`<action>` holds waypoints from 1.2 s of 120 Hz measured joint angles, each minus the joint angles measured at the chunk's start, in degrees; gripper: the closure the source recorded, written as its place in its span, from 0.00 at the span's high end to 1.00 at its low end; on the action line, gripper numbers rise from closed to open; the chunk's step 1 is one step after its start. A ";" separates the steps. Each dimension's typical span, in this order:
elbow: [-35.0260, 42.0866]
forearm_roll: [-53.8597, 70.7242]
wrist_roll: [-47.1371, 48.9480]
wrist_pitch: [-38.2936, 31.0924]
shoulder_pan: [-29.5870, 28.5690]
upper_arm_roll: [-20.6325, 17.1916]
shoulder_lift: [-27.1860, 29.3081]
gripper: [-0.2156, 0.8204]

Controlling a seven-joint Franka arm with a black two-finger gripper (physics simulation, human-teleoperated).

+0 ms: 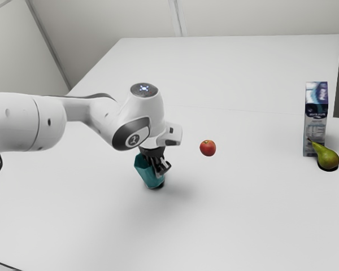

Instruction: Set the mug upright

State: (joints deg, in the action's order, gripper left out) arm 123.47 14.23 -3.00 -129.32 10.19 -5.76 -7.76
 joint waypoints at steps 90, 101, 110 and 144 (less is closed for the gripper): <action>-13.00 -5.40 0.90 10.15 0.11 -1.78 3.52 0.69; -16.36 -8.09 0.91 12.87 0.73 0.28 2.08 0.73; -18.54 -9.89 0.91 15.59 0.43 3.69 2.36 0.75; -17.89 -13.56 -0.59 24.35 -2.31 10.01 10.16 0.78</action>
State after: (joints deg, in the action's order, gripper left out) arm 105.59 0.66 -3.59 -104.97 7.88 4.25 2.40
